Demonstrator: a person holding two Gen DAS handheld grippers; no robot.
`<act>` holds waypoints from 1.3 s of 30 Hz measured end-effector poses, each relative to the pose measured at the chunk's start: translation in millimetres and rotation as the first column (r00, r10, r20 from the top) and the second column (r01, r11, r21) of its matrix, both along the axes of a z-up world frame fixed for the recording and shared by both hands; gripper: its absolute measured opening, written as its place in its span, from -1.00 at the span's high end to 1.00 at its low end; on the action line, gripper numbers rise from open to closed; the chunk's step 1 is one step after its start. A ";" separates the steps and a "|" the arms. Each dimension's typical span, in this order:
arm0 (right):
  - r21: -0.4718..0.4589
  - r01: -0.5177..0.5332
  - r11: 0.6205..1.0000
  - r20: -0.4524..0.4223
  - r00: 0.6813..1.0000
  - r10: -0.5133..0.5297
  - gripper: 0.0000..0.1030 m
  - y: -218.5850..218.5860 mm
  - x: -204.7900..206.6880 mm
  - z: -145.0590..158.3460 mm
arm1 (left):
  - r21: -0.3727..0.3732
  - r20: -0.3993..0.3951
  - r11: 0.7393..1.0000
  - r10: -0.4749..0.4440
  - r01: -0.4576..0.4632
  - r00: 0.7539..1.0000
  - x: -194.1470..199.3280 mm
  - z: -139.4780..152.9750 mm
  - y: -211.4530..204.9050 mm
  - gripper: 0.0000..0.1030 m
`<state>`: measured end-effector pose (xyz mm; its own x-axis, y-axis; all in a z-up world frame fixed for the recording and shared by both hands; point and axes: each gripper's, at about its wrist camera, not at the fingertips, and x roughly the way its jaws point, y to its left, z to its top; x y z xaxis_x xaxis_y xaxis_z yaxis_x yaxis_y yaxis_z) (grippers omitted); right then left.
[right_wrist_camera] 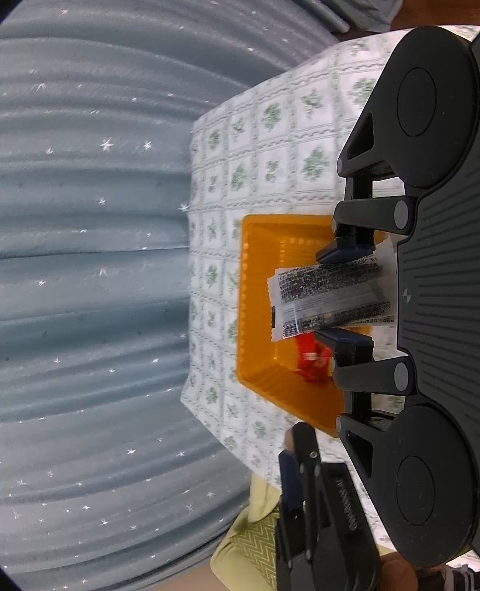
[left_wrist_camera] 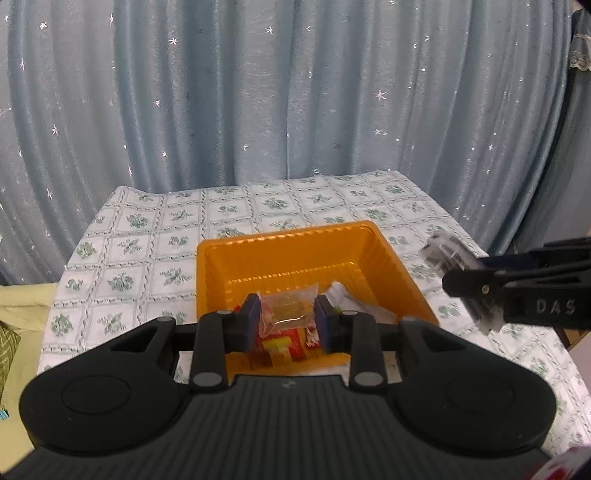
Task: Organize snacks
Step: 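Carry the clear packet and brown cube over the orange tray with both tools, then open both tools to drop the packet and cube into the tray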
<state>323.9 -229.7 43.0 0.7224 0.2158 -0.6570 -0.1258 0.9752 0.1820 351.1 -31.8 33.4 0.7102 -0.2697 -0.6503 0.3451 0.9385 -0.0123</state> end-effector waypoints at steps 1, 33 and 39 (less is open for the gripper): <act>-0.001 -0.003 1.000 0.002 1.000 0.003 0.26 0.8 5.9 1.5 | 0.004 -0.001 1.000 0.001 -0.001 1.000 4.9 -0.4 -1.0 0.44; 0.056 0.050 0.997 -0.132 0.990 -0.042 0.26 -6.6 86.6 -52.2 | 0.031 -0.075 0.999 -0.011 0.014 0.997 79.4 -53.0 -25.7 0.41; 0.057 0.056 0.997 -0.135 0.990 -0.048 0.26 -9.0 87.9 -55.0 | 0.022 -0.079 1.000 -0.007 0.008 0.997 83.8 -58.0 -25.9 -0.20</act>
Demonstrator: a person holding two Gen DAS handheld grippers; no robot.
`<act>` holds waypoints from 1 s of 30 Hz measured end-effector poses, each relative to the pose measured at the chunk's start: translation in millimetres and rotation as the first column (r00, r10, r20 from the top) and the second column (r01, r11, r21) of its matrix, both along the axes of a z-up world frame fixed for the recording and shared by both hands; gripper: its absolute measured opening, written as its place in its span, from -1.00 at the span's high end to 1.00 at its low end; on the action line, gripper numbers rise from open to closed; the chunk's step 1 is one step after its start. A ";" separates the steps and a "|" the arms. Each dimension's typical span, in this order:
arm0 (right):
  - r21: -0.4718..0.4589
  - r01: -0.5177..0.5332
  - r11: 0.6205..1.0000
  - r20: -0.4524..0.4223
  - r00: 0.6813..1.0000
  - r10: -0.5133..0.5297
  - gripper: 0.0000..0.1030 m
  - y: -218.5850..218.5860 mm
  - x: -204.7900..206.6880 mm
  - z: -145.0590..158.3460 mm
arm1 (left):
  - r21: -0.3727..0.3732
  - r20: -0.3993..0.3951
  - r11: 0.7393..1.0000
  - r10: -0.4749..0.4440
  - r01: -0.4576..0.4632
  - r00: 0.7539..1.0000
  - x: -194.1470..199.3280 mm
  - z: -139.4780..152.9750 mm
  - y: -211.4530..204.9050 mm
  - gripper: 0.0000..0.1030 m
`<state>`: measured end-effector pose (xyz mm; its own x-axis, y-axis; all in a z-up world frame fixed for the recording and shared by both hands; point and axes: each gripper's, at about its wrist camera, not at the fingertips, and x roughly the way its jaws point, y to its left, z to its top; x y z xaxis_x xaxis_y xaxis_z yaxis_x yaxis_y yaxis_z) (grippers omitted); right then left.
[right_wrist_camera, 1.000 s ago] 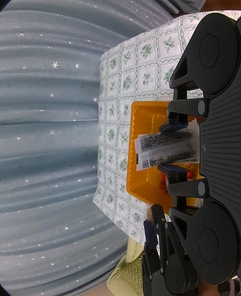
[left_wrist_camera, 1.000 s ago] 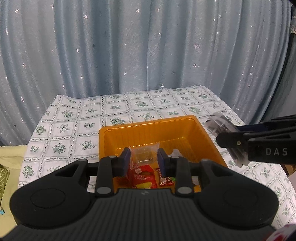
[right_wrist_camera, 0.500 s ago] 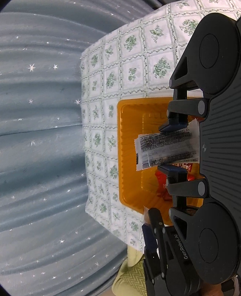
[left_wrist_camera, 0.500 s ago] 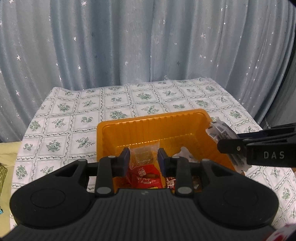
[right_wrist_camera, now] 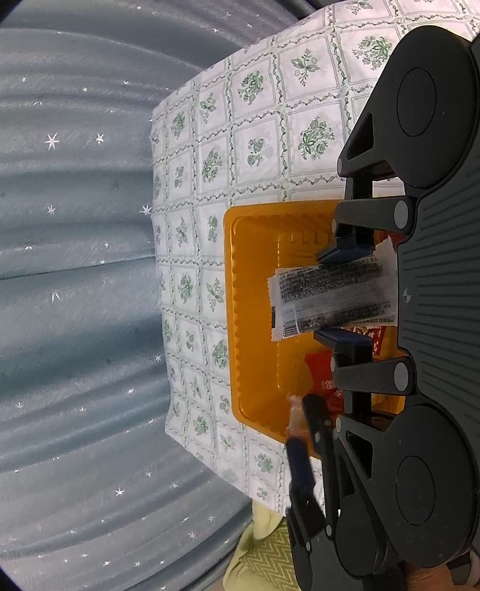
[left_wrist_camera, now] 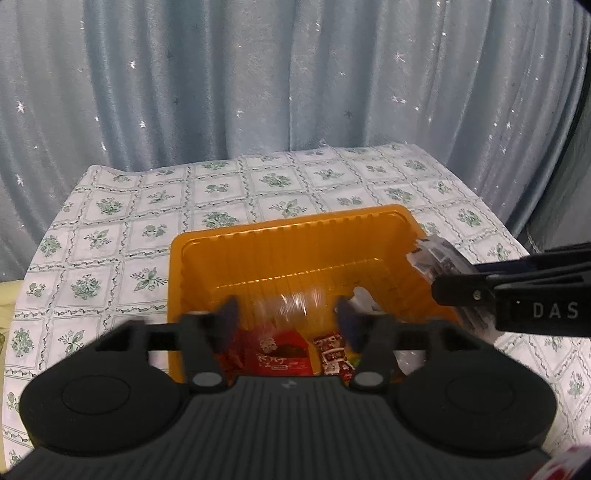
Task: Organize snacks
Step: 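Open both tools to drop the packet and cube into the tray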
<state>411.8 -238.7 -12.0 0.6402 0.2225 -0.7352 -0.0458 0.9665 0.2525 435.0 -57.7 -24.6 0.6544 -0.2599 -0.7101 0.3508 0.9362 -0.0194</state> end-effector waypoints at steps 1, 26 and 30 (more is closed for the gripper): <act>0.001 0.002 1.000 -0.001 1.000 -0.002 0.26 -1.0 -0.1 -0.5 | 0.001 0.004 1.000 -0.002 0.002 1.000 -0.6 0.3 0.7 -0.20; 0.055 0.011 0.998 0.007 1.000 -0.011 0.26 6.0 10.0 -0.4 | 0.043 0.023 0.999 0.032 -0.033 0.999 -13.7 -4.6 32.9 -0.20; 0.079 0.008 0.997 0.021 1.000 -0.009 0.26 6.3 11.9 -3.2 | 0.033 0.019 0.999 0.037 -0.038 0.999 -15.0 -6.0 34.5 -0.25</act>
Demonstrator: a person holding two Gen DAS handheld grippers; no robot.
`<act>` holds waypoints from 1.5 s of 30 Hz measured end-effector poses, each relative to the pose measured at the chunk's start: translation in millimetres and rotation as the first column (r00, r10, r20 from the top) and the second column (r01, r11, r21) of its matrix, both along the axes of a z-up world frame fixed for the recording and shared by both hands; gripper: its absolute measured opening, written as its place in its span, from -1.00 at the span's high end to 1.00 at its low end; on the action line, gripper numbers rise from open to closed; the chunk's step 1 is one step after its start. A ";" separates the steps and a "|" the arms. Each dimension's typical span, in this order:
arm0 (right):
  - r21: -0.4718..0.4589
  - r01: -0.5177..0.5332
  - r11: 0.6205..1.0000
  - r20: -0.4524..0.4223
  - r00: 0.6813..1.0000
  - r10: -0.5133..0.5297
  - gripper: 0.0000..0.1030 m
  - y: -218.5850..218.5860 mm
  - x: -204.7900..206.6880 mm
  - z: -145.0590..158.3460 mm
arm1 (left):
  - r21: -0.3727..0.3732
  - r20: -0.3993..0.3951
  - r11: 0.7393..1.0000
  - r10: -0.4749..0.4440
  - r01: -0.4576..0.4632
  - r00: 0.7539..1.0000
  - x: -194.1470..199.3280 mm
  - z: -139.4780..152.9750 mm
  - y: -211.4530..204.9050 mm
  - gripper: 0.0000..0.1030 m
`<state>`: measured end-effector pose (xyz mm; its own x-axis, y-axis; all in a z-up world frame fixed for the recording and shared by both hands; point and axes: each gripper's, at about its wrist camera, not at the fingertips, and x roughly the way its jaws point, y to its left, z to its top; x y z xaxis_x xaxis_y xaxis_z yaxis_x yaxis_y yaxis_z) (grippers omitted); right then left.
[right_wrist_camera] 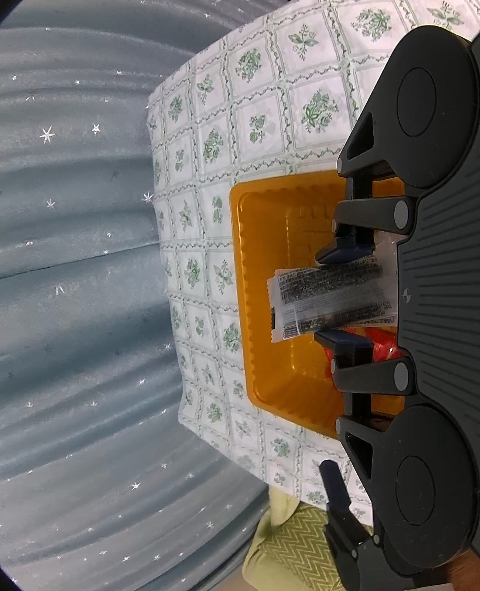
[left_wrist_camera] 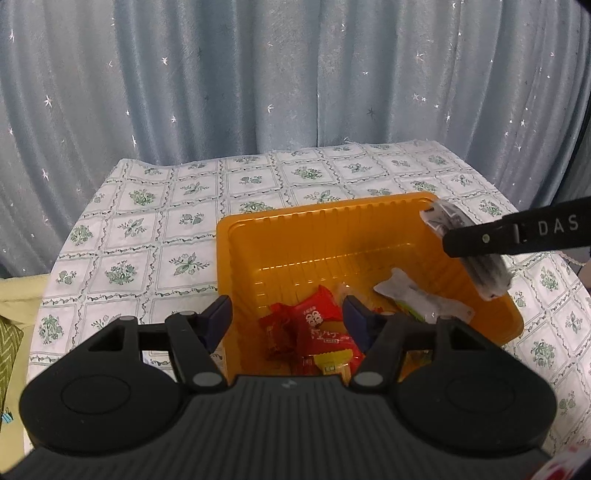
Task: Organize snacks
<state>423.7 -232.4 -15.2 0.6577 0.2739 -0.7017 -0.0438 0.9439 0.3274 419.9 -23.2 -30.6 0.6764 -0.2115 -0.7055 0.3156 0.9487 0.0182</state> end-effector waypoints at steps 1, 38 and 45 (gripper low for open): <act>0.008 0.000 1.000 0.008 1.000 0.000 0.26 -0.3 0.0 -0.6 | -0.002 -0.001 1.000 0.001 -0.001 1.000 -0.4 -0.2 0.5 -0.29; 0.074 0.156 0.985 -0.062 0.986 -0.152 -0.65 -45.1 -133.9 7.5 | -0.054 0.021 0.995 0.083 -0.081 0.996 -106.4 30.4 12.1 -1.00; 0.065 0.156 0.986 -0.047 0.987 -0.153 -0.65 -46.3 -178.3 23.0 | -0.071 0.040 0.991 0.117 -0.114 0.992 -154.2 43.4 13.8 -1.00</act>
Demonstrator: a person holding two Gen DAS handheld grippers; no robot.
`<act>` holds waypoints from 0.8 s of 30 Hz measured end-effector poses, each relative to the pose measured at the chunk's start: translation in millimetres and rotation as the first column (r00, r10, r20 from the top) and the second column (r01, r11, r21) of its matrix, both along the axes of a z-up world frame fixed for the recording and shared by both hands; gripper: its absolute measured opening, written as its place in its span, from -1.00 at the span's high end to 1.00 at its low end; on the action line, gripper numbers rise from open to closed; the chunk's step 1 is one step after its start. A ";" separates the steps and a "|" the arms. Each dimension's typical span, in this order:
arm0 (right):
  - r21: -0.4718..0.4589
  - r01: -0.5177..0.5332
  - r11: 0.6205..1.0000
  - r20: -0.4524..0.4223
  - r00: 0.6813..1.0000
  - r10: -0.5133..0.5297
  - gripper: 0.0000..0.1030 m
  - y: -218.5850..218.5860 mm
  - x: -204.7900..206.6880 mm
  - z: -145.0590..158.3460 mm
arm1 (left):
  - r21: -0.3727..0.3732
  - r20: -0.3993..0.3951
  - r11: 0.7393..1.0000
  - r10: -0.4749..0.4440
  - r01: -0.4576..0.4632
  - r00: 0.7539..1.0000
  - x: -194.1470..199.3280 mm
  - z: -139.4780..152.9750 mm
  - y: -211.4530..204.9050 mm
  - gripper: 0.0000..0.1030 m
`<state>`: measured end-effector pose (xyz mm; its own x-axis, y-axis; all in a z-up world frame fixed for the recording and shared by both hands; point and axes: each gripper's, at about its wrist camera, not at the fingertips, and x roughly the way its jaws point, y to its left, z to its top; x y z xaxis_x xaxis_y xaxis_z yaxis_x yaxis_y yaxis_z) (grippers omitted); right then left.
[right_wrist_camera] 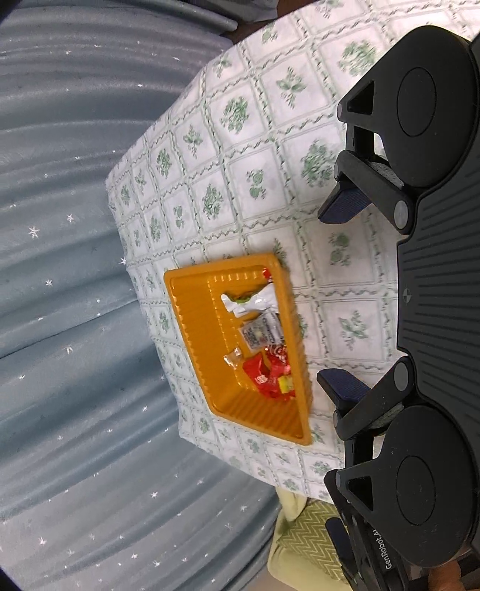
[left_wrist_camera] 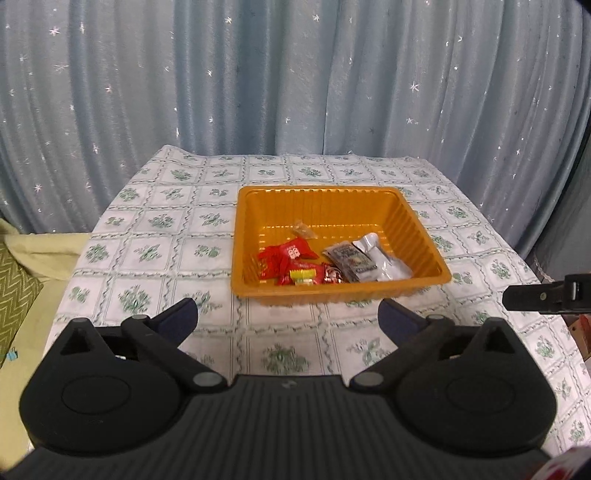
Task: Organize snacks
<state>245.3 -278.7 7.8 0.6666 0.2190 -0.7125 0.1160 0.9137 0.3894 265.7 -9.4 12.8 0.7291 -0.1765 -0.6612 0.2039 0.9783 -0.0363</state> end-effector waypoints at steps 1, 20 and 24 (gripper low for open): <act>-0.005 -0.002 1.000 0.003 1.000 0.002 -0.65 1.2 -5.5 2.4 | -0.006 0.005 1.000 0.000 0.000 1.000 -7.1 1.0 1.2 -1.00; -0.149 -0.034 0.988 0.067 0.997 0.044 -0.65 30.0 -117.3 31.5 | -0.007 0.026 1.000 0.011 -0.011 1.000 -129.0 25.5 8.2 -1.00; -0.181 -0.046 0.982 0.081 0.995 0.062 -0.65 39.1 -138.6 38.8 | -0.010 0.030 1.000 0.020 -0.020 0.999 -147.2 33.8 11.3 -1.00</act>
<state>106.8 -239.6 46.7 0.7178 0.1305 -0.6839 0.0379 0.9735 0.2255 118.5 1.9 46.6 0.7523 -0.1682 -0.6370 0.1855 0.9818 -0.0402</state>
